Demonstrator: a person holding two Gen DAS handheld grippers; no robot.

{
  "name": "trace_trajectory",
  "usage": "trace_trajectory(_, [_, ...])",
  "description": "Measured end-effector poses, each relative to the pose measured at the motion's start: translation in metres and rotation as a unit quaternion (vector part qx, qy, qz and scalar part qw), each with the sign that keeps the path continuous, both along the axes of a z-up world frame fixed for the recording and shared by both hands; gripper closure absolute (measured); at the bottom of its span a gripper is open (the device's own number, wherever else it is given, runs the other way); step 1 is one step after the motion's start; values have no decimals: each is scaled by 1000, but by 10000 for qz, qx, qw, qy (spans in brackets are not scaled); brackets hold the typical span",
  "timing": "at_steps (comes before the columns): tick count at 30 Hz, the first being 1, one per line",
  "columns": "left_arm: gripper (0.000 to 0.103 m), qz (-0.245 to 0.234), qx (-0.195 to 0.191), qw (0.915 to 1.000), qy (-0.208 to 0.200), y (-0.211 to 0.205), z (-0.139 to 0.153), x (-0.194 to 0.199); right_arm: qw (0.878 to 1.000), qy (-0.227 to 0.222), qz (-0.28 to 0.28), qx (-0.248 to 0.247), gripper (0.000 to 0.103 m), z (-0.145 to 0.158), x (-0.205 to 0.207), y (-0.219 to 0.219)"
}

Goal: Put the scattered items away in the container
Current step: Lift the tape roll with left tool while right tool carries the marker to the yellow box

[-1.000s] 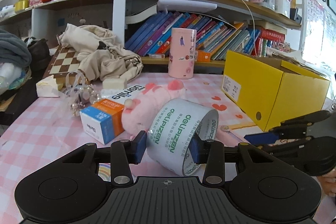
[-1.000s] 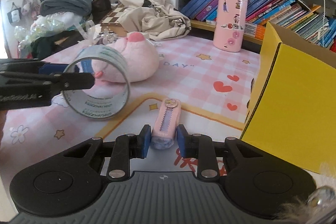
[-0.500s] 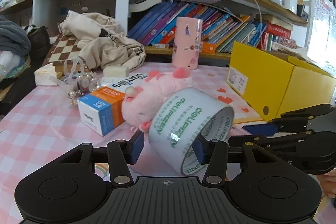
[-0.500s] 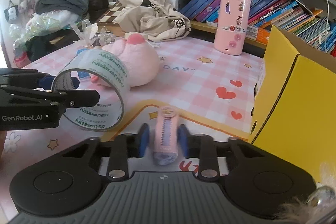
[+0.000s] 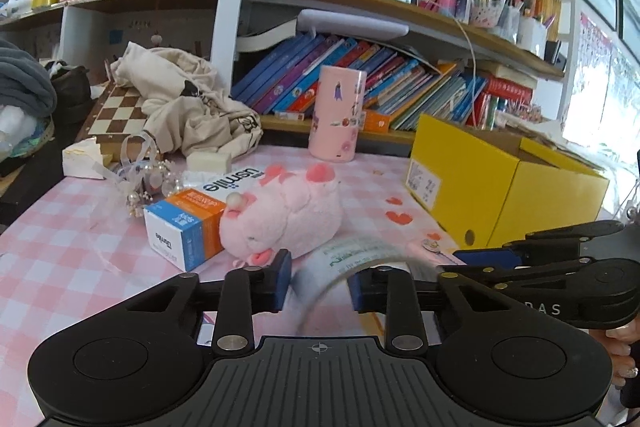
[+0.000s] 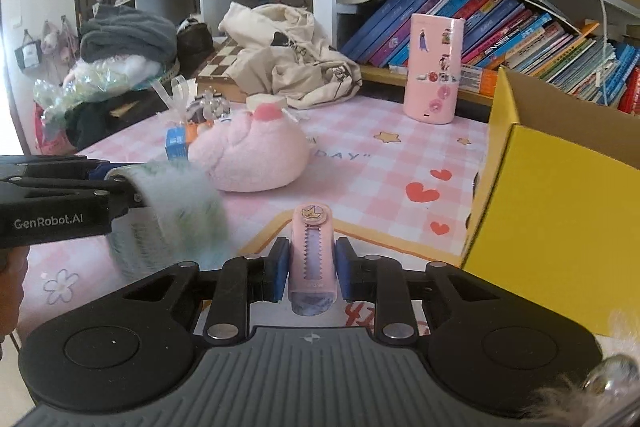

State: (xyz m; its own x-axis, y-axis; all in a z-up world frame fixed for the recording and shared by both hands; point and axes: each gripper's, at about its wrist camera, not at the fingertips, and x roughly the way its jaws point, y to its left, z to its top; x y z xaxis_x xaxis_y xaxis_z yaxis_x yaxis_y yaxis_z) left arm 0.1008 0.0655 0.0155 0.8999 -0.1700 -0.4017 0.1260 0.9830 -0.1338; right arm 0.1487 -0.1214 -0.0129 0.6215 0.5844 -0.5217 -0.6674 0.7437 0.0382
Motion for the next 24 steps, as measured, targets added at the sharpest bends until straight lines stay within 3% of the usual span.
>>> trace_trajectory(5, [82, -33, 23, 9999, -110, -3, 7, -3, 9999, -45, -20, 107, 80, 6, -8, -10])
trace_trajectory(24, [83, -494, 272, 9966, -606, -40, 43, -10, 9988, -366, -99, 310, 80, 30, -22, -46])
